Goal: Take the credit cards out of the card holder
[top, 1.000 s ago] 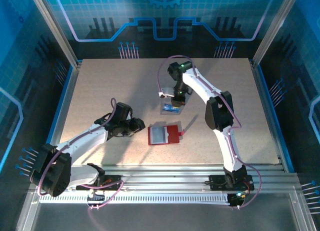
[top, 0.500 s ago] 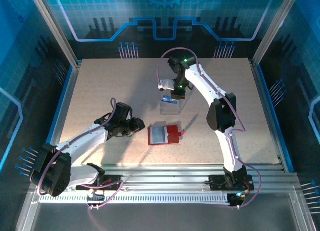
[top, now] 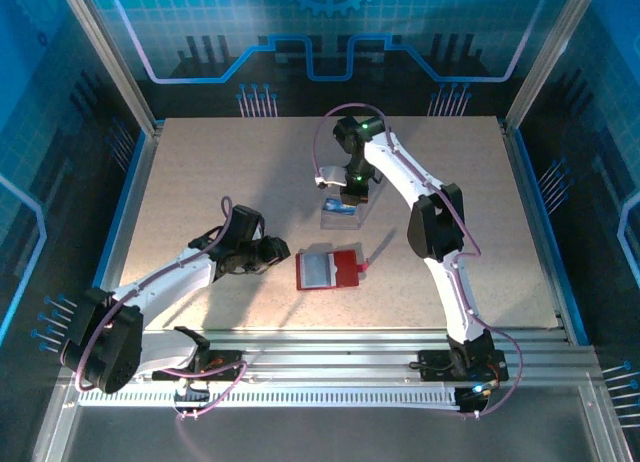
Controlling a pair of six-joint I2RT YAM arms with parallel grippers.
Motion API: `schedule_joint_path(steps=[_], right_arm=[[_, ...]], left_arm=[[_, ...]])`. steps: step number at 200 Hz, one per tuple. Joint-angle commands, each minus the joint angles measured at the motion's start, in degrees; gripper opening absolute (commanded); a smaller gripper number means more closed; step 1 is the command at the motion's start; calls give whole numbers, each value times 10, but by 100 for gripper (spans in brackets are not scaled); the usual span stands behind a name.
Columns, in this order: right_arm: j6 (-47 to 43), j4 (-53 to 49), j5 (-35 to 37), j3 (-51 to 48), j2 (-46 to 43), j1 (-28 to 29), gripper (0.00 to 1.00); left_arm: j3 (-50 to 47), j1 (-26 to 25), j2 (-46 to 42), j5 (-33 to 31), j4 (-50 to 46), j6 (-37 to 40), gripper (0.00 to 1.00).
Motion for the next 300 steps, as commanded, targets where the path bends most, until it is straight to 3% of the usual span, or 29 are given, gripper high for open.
schedule_joint_path(steps=[1,120,167,254,300], right_arm=[[-10,-24,-22,-4,6,0,0],[-7,-29,-31,-77,-21,1,0],[1,-18,-33,-70,-25,3,20],[23,56,-20,-113,-101,9,24],[108,158,-22,-197,-160,13,26]], left_arm=[[-8,5,-17,-3,-7,-10,38],[-7,7,-13,1,-3,-11,38],[-8,7,-17,1,-5,-11,38],[-2,8,-6,6,3,-10,38],[-5,8,0,13,13,-11,38]])
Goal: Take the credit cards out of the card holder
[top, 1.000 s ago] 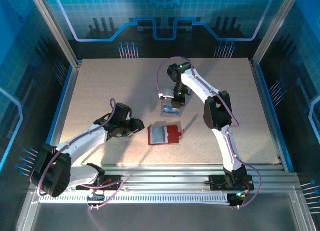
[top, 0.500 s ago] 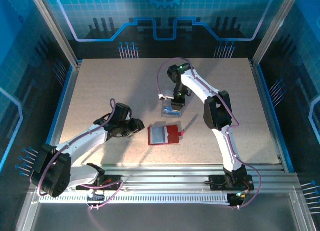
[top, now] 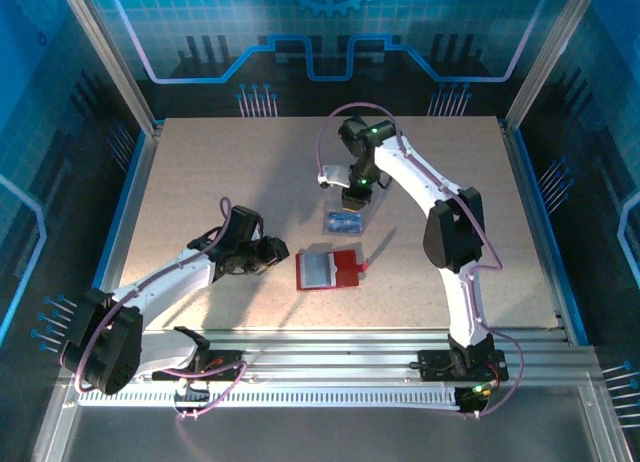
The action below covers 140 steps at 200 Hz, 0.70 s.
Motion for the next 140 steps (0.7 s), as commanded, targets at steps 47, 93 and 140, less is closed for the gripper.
schedule_joint_path(steps=[47,93,140], right_arm=[[213,168,-20,-162,-111,26,30],[399,264,-19,-289,-190,53,31],[589,335,-19,-395,-251,63,27]], left_arm=[[1,3,32,35,34,-8,37],[9,-3,77,62,65,-9,38],[35,-24,124,72,76,-5,38]])
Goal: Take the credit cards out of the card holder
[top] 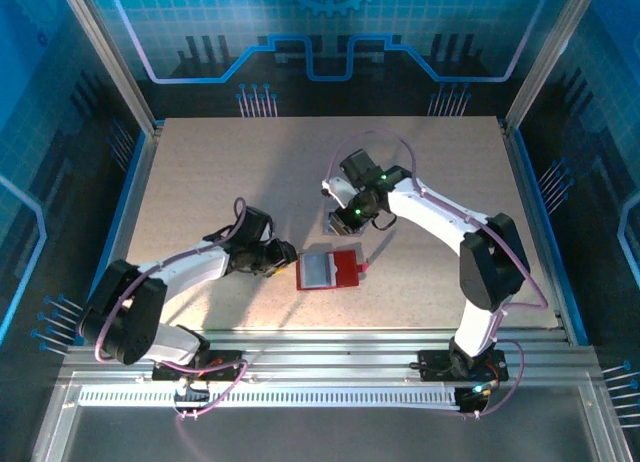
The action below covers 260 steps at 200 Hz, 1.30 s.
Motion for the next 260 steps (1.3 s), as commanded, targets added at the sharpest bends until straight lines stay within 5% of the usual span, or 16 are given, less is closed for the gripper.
schedule_joint_path(steps=[1,101,260], right_arm=[[140,49,-6,-31,-26,2,27],[309,129,-121,-146,-75,25,25],[457,245,-151,-222,-57,48,23]], left_arm=[[28,-11,21,21,17,-5,38],[52,-36,73,31,34,-12,38],[47,-39,57,-5,34,-22,38]])
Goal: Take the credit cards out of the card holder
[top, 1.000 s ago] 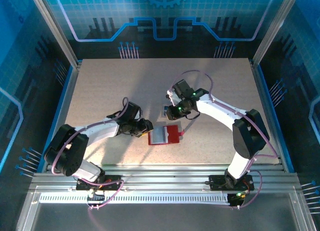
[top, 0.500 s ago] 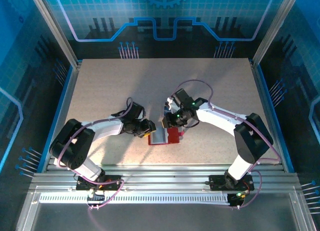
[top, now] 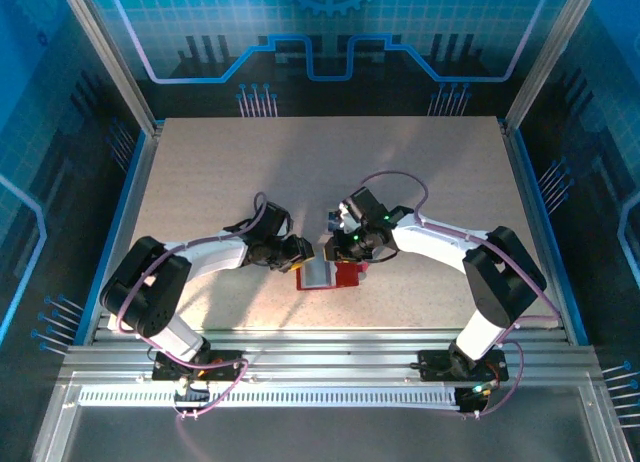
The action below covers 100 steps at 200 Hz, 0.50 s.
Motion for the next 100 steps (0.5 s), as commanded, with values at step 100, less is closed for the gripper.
schedule_joint_path(steps=[100], right_arm=[[39,71,-76,12,67,11,23]], left_arm=[[-41,-3,-34,-14,-32,-25,13]])
